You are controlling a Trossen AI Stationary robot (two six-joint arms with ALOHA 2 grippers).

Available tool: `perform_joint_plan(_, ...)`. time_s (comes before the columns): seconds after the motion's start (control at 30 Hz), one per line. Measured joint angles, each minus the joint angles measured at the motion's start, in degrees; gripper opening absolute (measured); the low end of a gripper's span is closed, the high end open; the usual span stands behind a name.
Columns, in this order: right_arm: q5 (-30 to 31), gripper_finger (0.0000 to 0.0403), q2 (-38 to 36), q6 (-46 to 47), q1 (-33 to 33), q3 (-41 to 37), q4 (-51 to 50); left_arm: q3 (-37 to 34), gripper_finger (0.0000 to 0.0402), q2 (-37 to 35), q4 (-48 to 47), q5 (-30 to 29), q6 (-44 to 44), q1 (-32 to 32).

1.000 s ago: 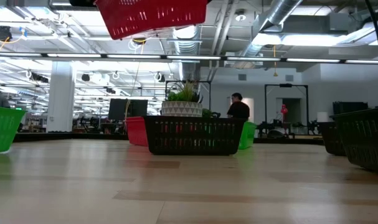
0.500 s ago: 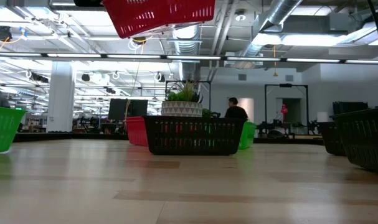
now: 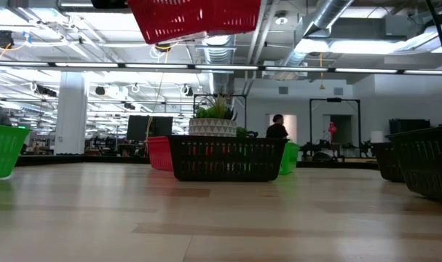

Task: Stack baskets by color
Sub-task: Stack the bottom red bin on the top red bins

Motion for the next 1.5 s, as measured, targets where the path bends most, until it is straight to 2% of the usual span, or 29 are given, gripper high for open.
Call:
perform_joint_plan(0.2, 0.08, 0.0024, 0.00, -0.24, 0.03, 0.00, 0.13, -0.02, 0.0000, 0.00, 1.78, 0.38, 1.79, -0.05)
perform_joint_plan(0.23, 0.20, 0.0016, -0.02, -0.22, -0.03, 0.00, 0.03, -0.02, 0.0000, 0.00, 2.02, 0.01, 1.78, -0.09)
perform_joint_plan(0.33, 0.12, 0.0015, -0.02, -0.16, -0.43, 0.02, -0.56, -0.04, 0.0006, 0.00, 1.96, -0.66, 1.92, -0.01)
perform_joint_plan(0.43, 0.11, 0.0008, -0.02, -0.45, -0.75, 0.02, -0.72, 0.67, 0.0033, -0.02, 1.47, -0.26, 4.06, -0.04)
perform_joint_plan(0.67, -0.31, 0.0005, -0.02, -3.39, -4.13, 0.02, -0.40, 11.09, 0.0156, -1.57, -8.22, -2.58, 7.26, -0.20)
perform_joint_plan(0.77, -0.65, 0.0004, -0.02, -5.83, -6.87, 0.02, 1.75, 15.87, 0.0206, -3.35, -14.69, -4.00, 4.85, -0.72)
perform_joint_plan(0.9, -3.53, 0.0004, 0.00, -9.48, -12.54, 0.00, 9.35, 19.24, 0.0246, -7.14, -19.12, -6.23, -0.39, -2.33)
perform_joint_plan(1.0, -5.63, 0.0005, 1.73, -10.21, -17.59, 0.17, 14.41, 19.56, 0.0255, -10.66, -19.19, -9.39, -4.04, -4.28)
perform_joint_plan(1.17, -12.42, 0.0006, 5.52, -10.88, -24.08, -0.05, 16.03, 19.58, 0.0251, -15.15, -19.26, -15.80, -8.76, -7.81)
perform_joint_plan(1.3, -14.75, 0.0009, 9.51, -13.15, -26.03, -0.15, 14.82, 19.58, 0.0247, -16.98, -19.33, -18.54, -10.56, -9.89)
perform_joint_plan(1.4, -19.10, 0.0009, 11.97, -14.00, -27.49, -0.09, 15.78, 19.58, 0.0245, -17.43, -19.37, -19.39, -10.96, -10.92)
perform_joint_plan(1.5, -19.55, 0.0009, 13.13, -14.45, -28.43, -0.06, 14.78, 19.58, 0.0245, -17.72, -19.35, -20.20, -11.09, -11.55)
